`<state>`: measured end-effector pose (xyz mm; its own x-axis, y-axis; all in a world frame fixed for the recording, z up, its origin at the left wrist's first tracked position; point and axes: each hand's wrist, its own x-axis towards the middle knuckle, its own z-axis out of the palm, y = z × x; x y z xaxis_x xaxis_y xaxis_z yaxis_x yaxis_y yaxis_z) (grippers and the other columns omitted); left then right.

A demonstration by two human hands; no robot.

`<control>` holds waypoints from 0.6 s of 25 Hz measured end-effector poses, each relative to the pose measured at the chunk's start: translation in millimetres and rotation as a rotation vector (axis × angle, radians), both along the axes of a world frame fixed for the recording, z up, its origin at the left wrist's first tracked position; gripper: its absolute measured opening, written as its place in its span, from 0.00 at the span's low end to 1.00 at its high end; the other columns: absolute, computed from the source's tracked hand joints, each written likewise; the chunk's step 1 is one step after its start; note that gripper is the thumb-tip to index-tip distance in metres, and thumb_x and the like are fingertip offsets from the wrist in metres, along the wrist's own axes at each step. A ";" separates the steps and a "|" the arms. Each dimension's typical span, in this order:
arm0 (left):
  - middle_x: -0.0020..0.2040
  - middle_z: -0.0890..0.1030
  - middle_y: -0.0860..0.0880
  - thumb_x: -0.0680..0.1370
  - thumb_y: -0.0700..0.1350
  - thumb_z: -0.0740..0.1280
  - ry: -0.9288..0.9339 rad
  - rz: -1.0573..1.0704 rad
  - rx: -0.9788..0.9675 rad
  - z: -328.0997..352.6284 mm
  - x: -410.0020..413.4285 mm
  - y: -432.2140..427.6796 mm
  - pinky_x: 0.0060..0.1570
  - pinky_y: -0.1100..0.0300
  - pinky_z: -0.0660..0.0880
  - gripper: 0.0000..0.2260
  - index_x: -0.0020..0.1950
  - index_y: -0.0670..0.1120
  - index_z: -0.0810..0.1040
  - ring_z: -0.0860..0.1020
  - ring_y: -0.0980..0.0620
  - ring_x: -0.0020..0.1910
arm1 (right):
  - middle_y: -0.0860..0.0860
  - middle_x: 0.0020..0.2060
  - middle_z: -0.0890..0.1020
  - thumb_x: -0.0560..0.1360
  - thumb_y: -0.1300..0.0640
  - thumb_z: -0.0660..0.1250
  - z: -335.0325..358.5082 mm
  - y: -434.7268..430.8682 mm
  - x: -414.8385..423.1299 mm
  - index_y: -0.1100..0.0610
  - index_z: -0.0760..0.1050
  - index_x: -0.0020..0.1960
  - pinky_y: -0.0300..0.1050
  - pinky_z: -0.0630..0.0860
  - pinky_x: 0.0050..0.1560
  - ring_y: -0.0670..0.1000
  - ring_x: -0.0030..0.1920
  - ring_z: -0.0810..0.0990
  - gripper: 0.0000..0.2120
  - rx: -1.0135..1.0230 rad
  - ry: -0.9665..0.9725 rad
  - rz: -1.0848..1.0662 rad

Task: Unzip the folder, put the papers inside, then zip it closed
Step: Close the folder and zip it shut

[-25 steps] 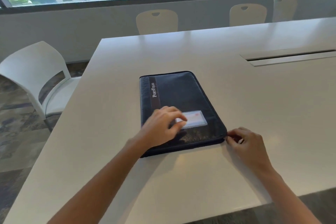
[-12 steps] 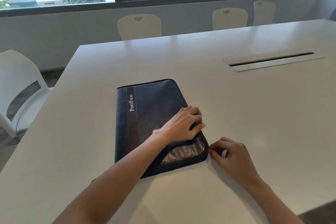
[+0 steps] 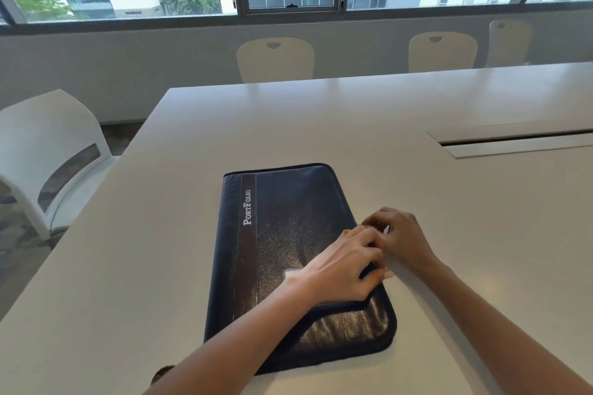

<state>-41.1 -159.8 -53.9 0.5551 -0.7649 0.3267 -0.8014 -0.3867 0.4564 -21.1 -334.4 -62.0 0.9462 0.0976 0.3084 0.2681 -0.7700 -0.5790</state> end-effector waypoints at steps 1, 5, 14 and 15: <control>0.52 0.73 0.48 0.79 0.50 0.67 -0.001 -0.002 0.003 1.0 -0.4 0.0 0.57 0.53 0.69 0.11 0.46 0.43 0.80 0.69 0.53 0.52 | 0.47 0.36 0.82 0.72 0.57 0.70 -0.3 2.1 18.5 0.54 0.83 0.40 0.45 0.78 0.38 0.45 0.35 0.80 0.04 -0.020 -0.009 -0.005; 0.52 0.75 0.46 0.79 0.48 0.68 0.036 -0.004 0.001 7.0 -0.9 0.3 0.57 0.52 0.69 0.11 0.46 0.41 0.81 0.70 0.50 0.52 | 0.53 0.38 0.83 0.71 0.60 0.70 0.1 15.3 94.2 0.57 0.84 0.41 0.49 0.78 0.41 0.55 0.38 0.81 0.04 -0.118 -0.070 -0.081; 0.56 0.77 0.49 0.79 0.55 0.63 0.041 0.324 -0.037 4.4 58.3 14.6 0.59 0.51 0.69 0.13 0.56 0.48 0.78 0.72 0.51 0.56 | 0.52 0.37 0.81 0.70 0.63 0.68 -5.7 19.7 156.4 0.56 0.83 0.42 0.46 0.76 0.40 0.54 0.37 0.80 0.06 -0.104 -0.082 -0.027; 0.58 0.77 0.48 0.80 0.54 0.62 0.013 0.488 -0.012 6.5 82.4 22.3 0.61 0.51 0.68 0.14 0.59 0.47 0.77 0.72 0.50 0.58 | 0.52 0.37 0.81 0.70 0.63 0.68 -7.4 18.9 155.9 0.56 0.83 0.42 0.46 0.76 0.40 0.53 0.37 0.79 0.06 -0.088 -0.086 -0.018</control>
